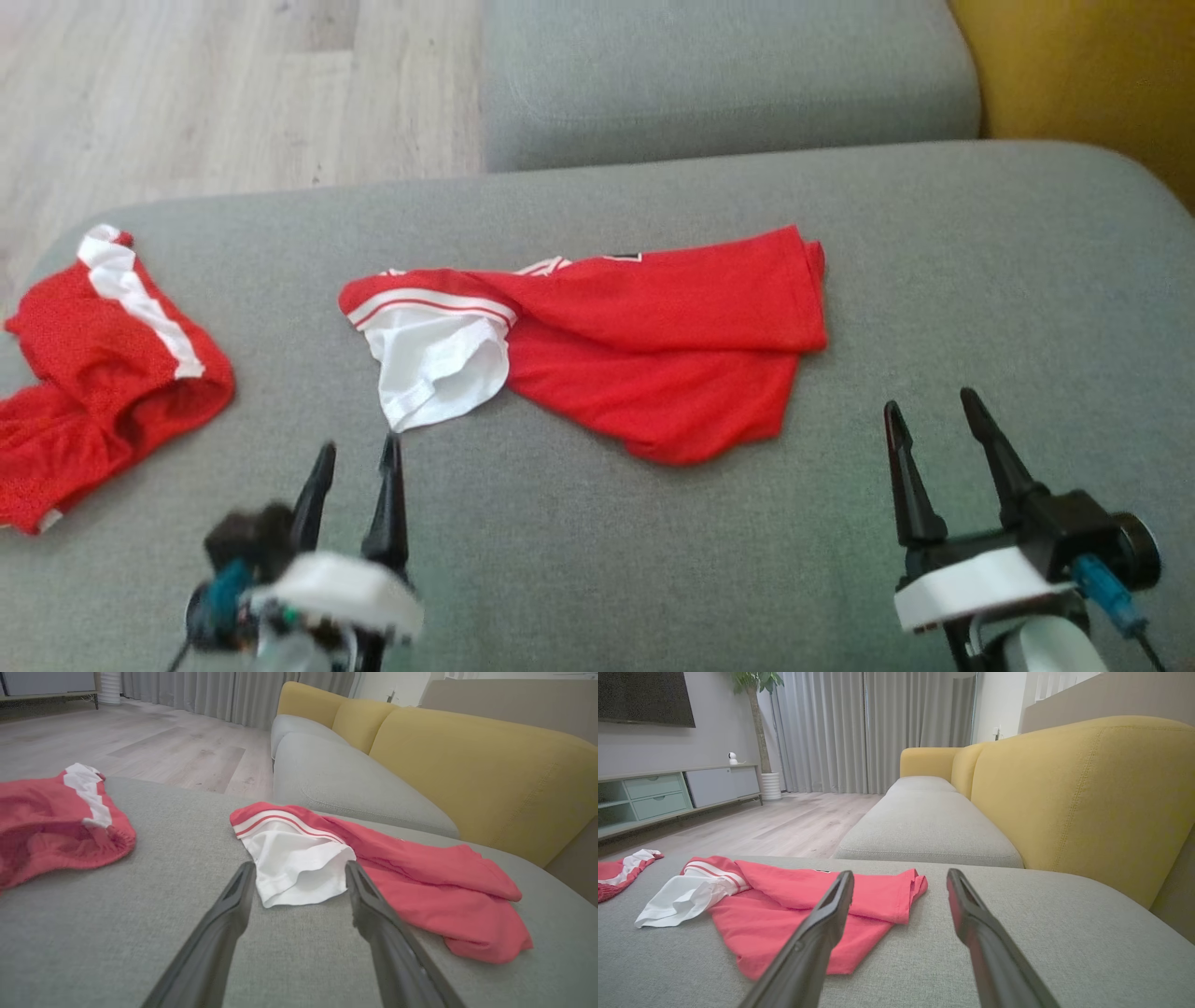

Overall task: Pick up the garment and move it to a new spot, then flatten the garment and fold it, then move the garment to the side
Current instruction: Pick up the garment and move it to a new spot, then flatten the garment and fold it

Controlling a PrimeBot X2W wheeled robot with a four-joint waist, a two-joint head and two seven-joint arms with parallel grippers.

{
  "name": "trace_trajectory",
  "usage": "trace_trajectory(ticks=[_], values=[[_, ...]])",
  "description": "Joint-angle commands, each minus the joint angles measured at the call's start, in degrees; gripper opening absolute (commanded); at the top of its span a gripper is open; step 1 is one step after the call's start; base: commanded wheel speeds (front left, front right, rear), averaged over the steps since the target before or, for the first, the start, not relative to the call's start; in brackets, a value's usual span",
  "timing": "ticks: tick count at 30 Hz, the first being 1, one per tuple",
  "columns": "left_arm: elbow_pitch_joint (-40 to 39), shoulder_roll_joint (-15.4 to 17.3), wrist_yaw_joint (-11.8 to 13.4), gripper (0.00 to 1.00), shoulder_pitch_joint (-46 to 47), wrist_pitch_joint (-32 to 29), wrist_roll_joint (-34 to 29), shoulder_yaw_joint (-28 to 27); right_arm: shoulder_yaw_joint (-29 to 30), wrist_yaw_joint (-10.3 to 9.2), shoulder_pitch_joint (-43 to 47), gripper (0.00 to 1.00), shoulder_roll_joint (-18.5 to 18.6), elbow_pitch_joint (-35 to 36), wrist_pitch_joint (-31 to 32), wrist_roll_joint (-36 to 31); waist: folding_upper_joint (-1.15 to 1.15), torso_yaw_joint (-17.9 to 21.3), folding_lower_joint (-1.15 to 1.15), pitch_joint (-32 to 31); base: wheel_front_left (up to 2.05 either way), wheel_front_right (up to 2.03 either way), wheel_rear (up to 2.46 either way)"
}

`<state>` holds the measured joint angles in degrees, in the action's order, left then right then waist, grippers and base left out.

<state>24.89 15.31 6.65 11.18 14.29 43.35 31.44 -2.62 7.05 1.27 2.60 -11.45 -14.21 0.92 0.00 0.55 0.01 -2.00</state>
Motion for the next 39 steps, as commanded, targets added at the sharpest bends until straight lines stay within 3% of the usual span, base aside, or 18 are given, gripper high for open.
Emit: trace_trajectory(ticks=[1, 8, 16, 39], values=[[-4.0, 2.0, 0.9, 1.0, -0.5, 0.7, -1.3, -3.4, -1.1, 0.44, -0.5, 1.0, 0.3, 2.1, -0.8, 0.0, 0.0, -0.1, -0.01, -0.8, 0.0, 0.0, 0.0], [-14.3, 2.9, 3.9, 1.0, -12.3, 0.7, -5.1, -6.7, -0.5, 0.44, 3.6, 1.0, 0.3, 2.7, -0.8, 0.0, 0.0, 0.0, -0.01, -2.1, 0.0, 0.0, 0.0], [-18.0, 2.5, 5.5, 1.0, -16.5, 0.7, -6.7, -7.5, -0.3, 0.44, 5.6, 1.0, 0.3, 2.1, -0.8, 0.6, 0.0, -0.1, -0.01, -2.7, 0.0, 0.0, 0.0], [-17.7, 2.3, 5.6, 1.0, -17.2, 0.5, -6.7, -7.3, -0.8, 0.44, 4.5, 1.0, 0.3, 0.1, -0.8, 0.7, 0.0, -0.1, -0.01, -2.6, 0.0, 0.0, 0.0]])
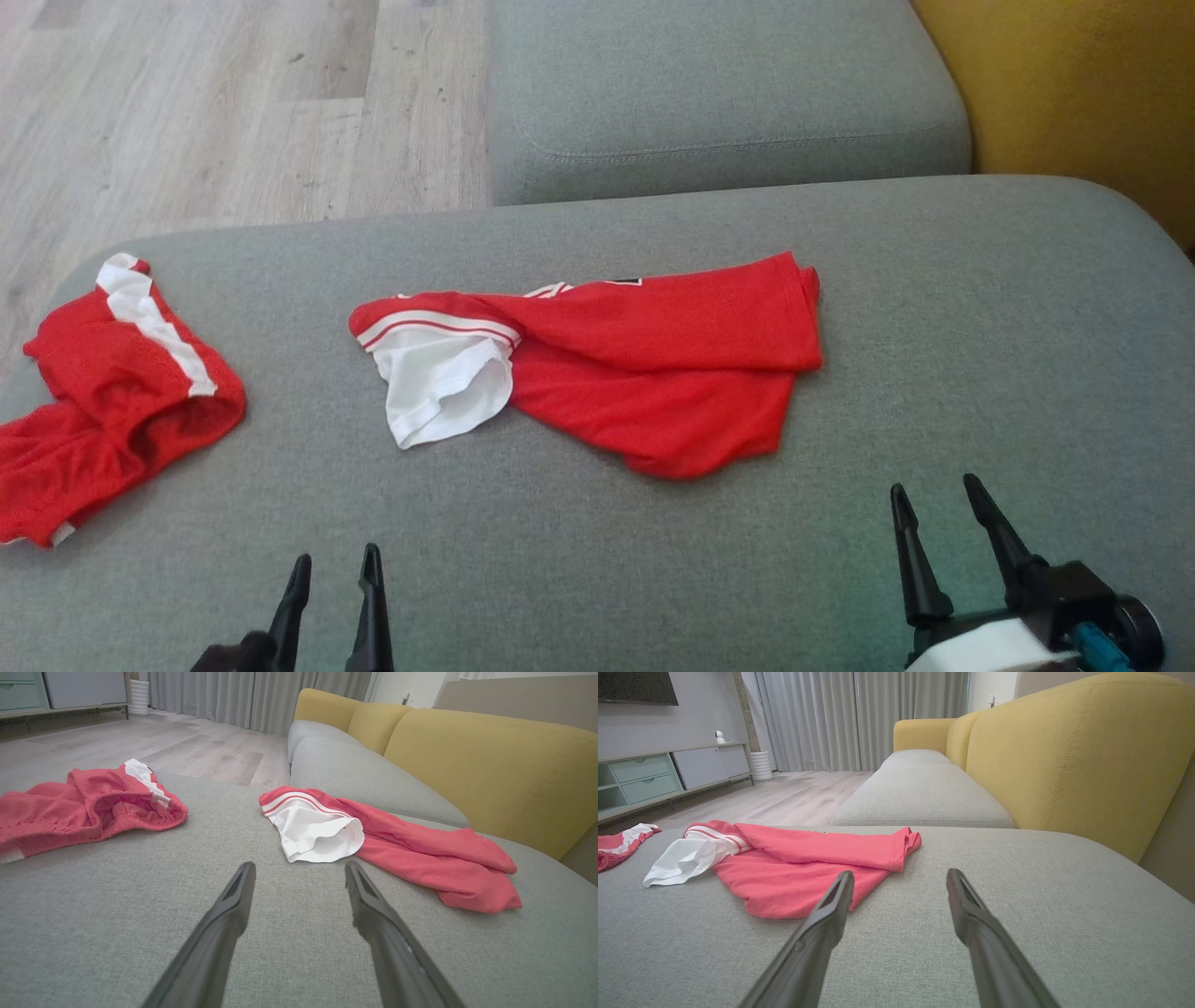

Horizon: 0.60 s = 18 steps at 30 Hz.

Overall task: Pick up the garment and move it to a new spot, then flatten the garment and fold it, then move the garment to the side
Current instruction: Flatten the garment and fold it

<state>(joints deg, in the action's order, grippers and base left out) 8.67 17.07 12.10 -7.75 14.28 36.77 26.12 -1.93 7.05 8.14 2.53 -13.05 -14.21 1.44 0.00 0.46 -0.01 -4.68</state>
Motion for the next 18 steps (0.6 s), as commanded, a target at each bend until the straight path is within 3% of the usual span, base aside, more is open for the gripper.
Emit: trace_trajectory(ticks=[1, 10, 18], values=[[-1.5, 0.5, 0.1, 1.0, 1.7, 0.4, 0.0, -2.0, -1.5, 0.44, -2.4, 1.0, 0.3, 1.7, -0.8, 0.1, 0.0, 0.0, 0.01, 0.1, 0.0, 0.0, 0.0], [-0.8, 0.4, 0.2, 1.0, 7.6, -1.9, 0.7, -2.7, -1.5, 0.44, -3.6, 1.0, 0.3, 2.5, -0.8, -0.6, 0.0, -0.2, 0.01, 2.4, 0.0, 0.0, 0.0], [6.0, -0.5, 0.5, 1.0, 18.4, -7.8, 1.6, -3.1, -3.3, 0.44, -7.1, 1.0, 0.3, 4.3, -0.4, -1.4, 0.0, 1.7, 0.01, 7.5, 0.0, 0.0, 0.0]])
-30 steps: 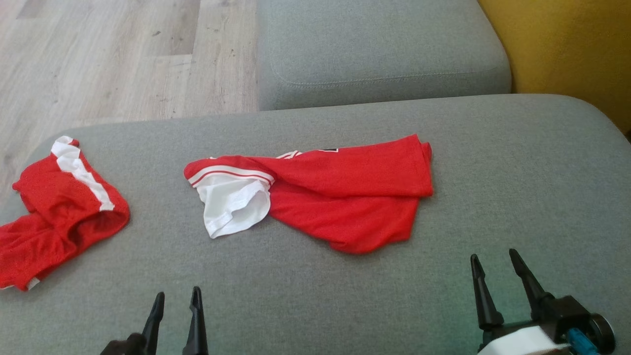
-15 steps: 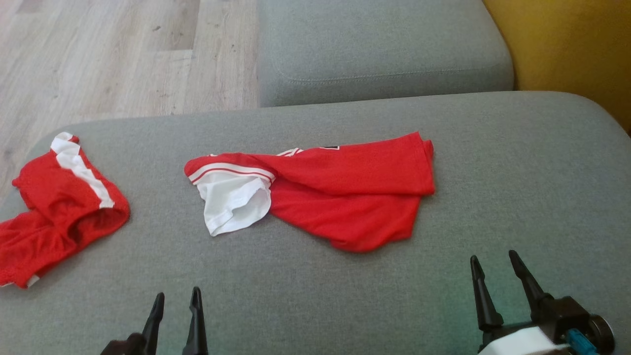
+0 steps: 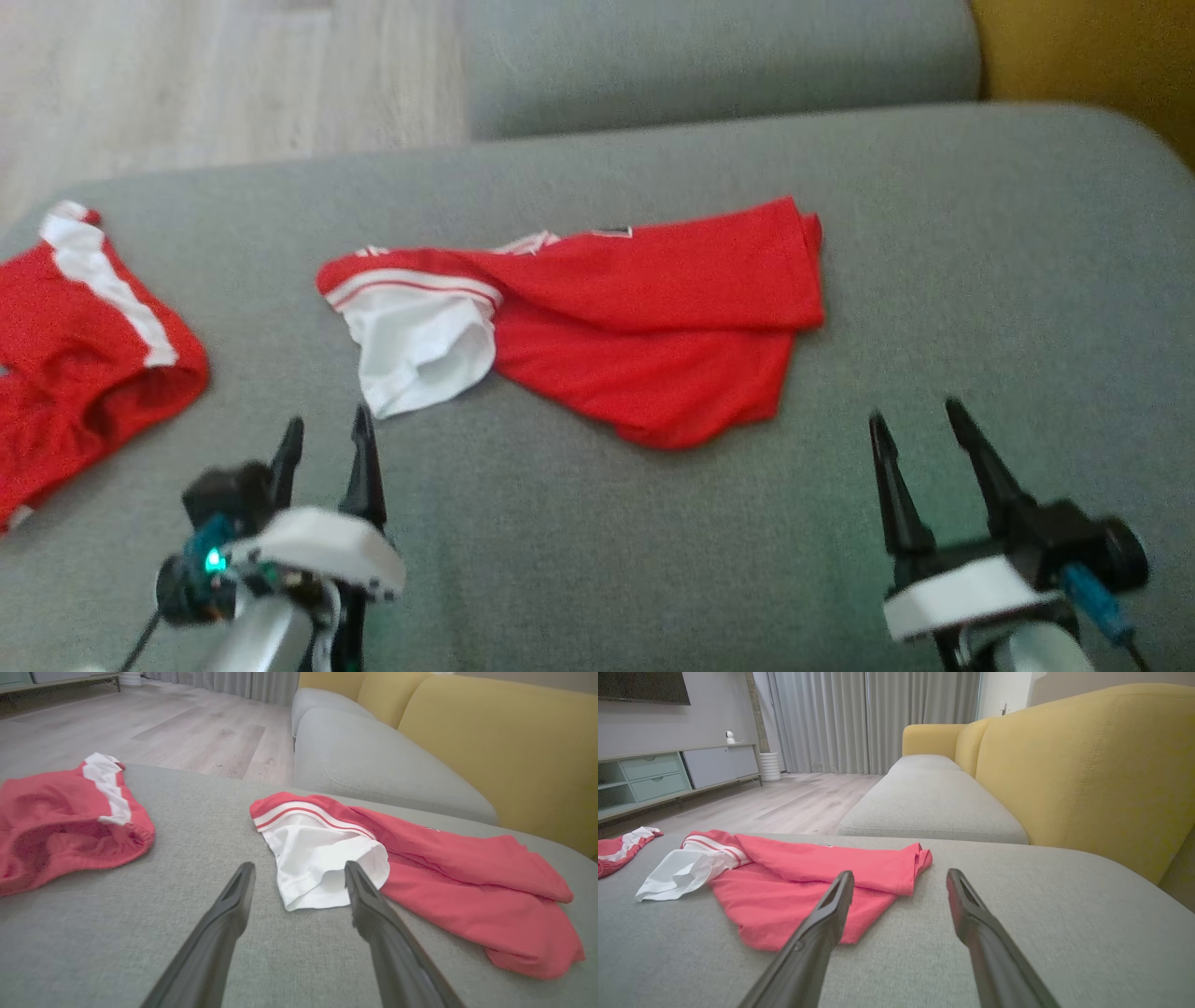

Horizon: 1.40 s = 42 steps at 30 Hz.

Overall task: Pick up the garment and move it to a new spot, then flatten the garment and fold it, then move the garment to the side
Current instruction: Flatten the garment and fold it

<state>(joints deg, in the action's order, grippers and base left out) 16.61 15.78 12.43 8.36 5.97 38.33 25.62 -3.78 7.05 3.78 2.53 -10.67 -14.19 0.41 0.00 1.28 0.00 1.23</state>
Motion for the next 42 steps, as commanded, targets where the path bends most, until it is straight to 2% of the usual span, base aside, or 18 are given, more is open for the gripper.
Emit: trace_trajectory(ticks=[1, 10, 14, 15, 16, 17, 23, 29, 34, 39, 42], values=[[-0.4, 0.5, 0.2, 1.0, 3.9, -0.1, 0.4, -2.9, -1.8, 0.44, -3.5, 1.0, 0.3, 2.3, -0.4, -0.4, 0.0, 1.3, 0.0, 2.8, 0.0, 0.0, 0.0], [13.0, -1.1, -0.1, 1.0, 15.1, -3.3, 1.6, -3.7, -2.4, 0.44, -8.5, 1.0, 0.3, 4.0, -0.3, -1.2, 0.0, 4.1, 0.0, 11.5, 0.0, 0.0, 0.0], [17.5, -1.8, -2.5, 1.0, 17.3, -4.3, 2.1, -2.7, -2.0, 0.44, -9.2, 1.0, 0.3, 3.6, -0.4, -1.1, 0.0, 4.5, 0.0, 12.5, 0.0, 0.0, 0.0], [18.1, -2.0, -2.9, 0.96, 17.5, -4.5, 2.2, -2.4, -1.9, 0.44, -9.2, 1.0, 0.3, 3.5, -0.4, -1.1, 0.0, 4.4, 0.0, 12.5, 0.0, 0.0, 0.0], [18.7, -2.1, -3.3, 0.41, 17.7, -4.5, 2.3, -2.3, -1.8, 0.44, -9.2, 1.0, 0.3, 3.3, -0.5, -1.0, 0.0, 4.4, 0.0, 12.3, 0.0, 0.0, 0.0], [19.1, -2.2, -3.6, 0.0, 17.9, -4.2, 2.1, -2.0, -1.8, 0.44, -9.3, 1.0, 0.3, 3.2, -0.5, -1.0, 0.0, 4.3, 0.0, 12.2, 0.0, 0.0, 0.0], [19.6, -2.4, -4.7, 0.0, 18.0, 0.0, 0.8, -1.2, -1.5, 0.44, -9.1, 1.0, 0.3, 2.5, -0.6, -0.6, 0.0, 3.3, 0.0, 10.0, 0.0, 0.0, 0.0], [13.6, -1.2, -4.6, 0.0, 15.3, 4.1, -0.1, -1.3, -0.4, 0.44, -7.6, 1.0, 0.3, 1.8, -0.7, -0.5, 0.0, 1.2, 0.0, 6.1, 0.0, 0.0, 0.0], [2.9, 1.5, -2.4, 0.0, 9.6, 4.5, -0.7, -1.6, 0.6, 0.44, -5.9, 1.0, 0.3, 1.3, -0.7, -0.5, 0.0, -0.4, 0.0, 2.9, 0.0, 0.0, 0.0], [-9.4, 5.0, 1.5, 0.0, 1.1, 1.6, -0.7, -2.0, 1.3, 0.44, -4.1, 1.0, 0.3, 1.1, -0.8, -0.4, 0.0, -1.2, 0.0, 0.9, 0.0, 0.0, 0.0], [-12.4, 6.1, 2.7, 0.0, -2.4, 0.3, 0.1, -2.4, 1.7, 0.44, -3.5, 1.0, 0.3, 1.1, -0.8, -0.5, 0.0, -1.3, 0.0, 0.7, 0.0, 0.0, 0.0]])
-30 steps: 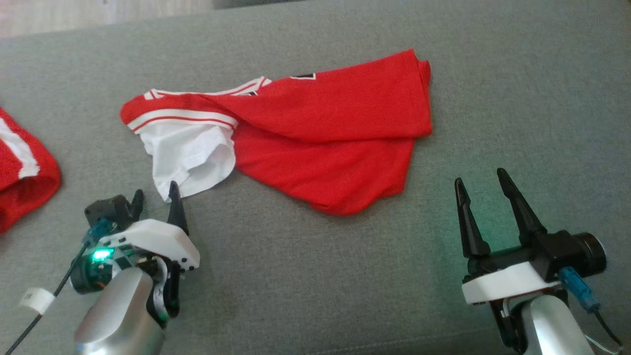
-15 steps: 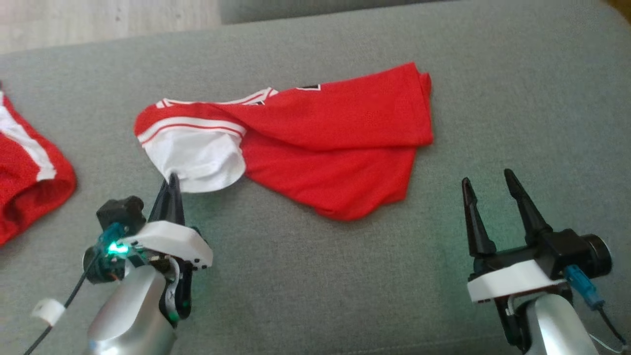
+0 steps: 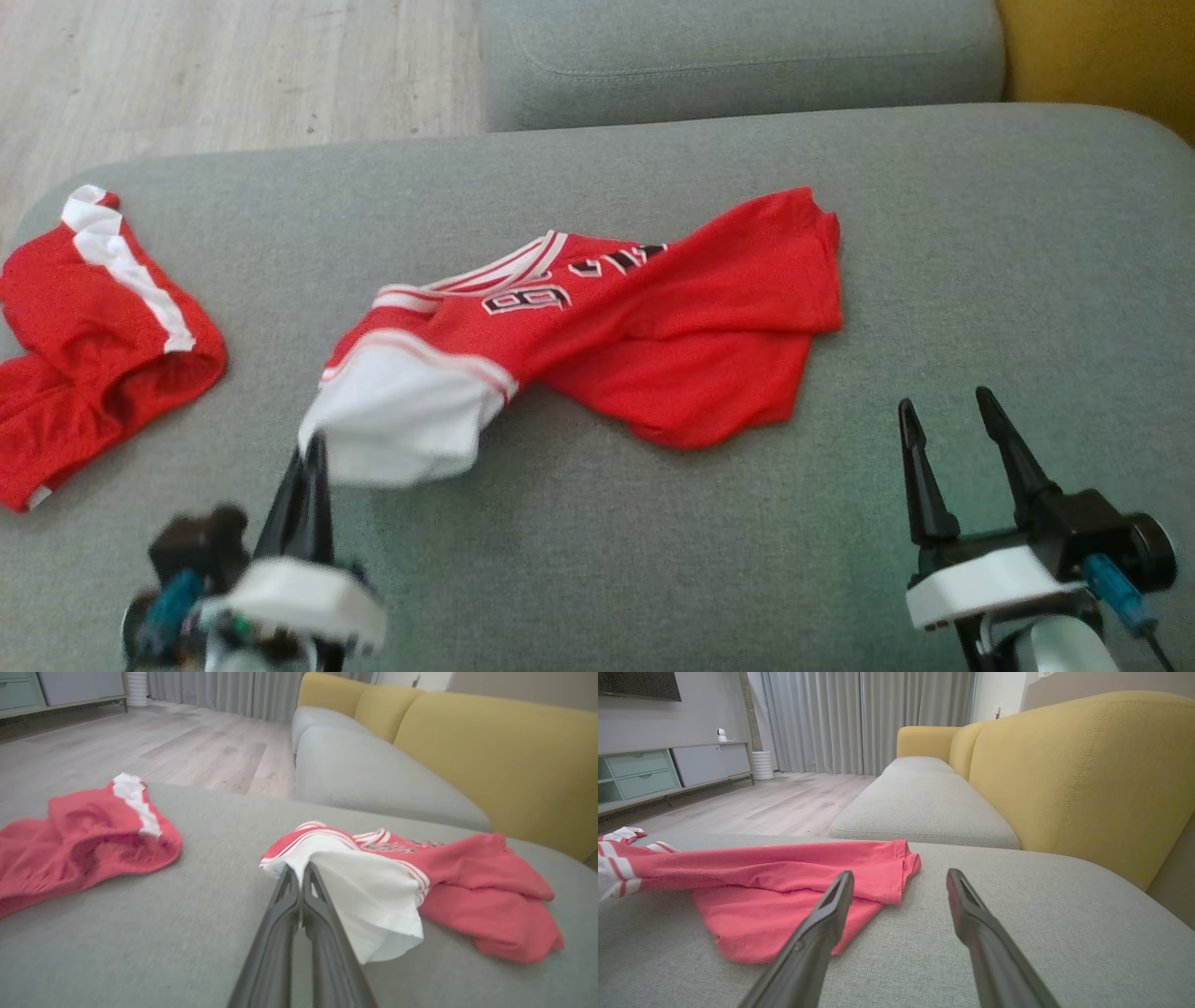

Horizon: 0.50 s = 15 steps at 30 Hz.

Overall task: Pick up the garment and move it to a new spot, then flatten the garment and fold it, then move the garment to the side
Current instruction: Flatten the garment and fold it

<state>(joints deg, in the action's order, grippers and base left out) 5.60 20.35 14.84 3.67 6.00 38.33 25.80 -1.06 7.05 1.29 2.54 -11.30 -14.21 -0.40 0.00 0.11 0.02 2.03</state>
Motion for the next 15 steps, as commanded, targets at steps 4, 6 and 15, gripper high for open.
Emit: trace_trajectory(ticks=[4, 6, 15], values=[[-2.6, 2.0, 1.8, 0.0, -2.2, -0.7, 1.4, -3.1, -0.7, 0.44, -0.7, 1.0, 0.3, 1.9, -0.4, 0.0, 0.0, 0.1, -0.02, 0.3, 0.0, 0.0, 0.0], [-1.4, 1.7, 1.8, 0.0, -2.8, -0.5, 1.8, -3.0, -0.8, 0.44, -0.9, 1.0, 0.3, 2.1, -0.2, -0.1, 0.0, 0.3, -0.02, 0.8, 0.0, 0.0, 0.0], [7.4, -2.1, -0.9, 1.0, -0.4, 3.3, 2.4, -1.7, -1.6, 0.44, -1.8, 1.0, 0.3, 1.9, 0.8, -0.5, 0.0, 0.9, -0.02, 1.9, 0.0, 0.0, 0.0]])
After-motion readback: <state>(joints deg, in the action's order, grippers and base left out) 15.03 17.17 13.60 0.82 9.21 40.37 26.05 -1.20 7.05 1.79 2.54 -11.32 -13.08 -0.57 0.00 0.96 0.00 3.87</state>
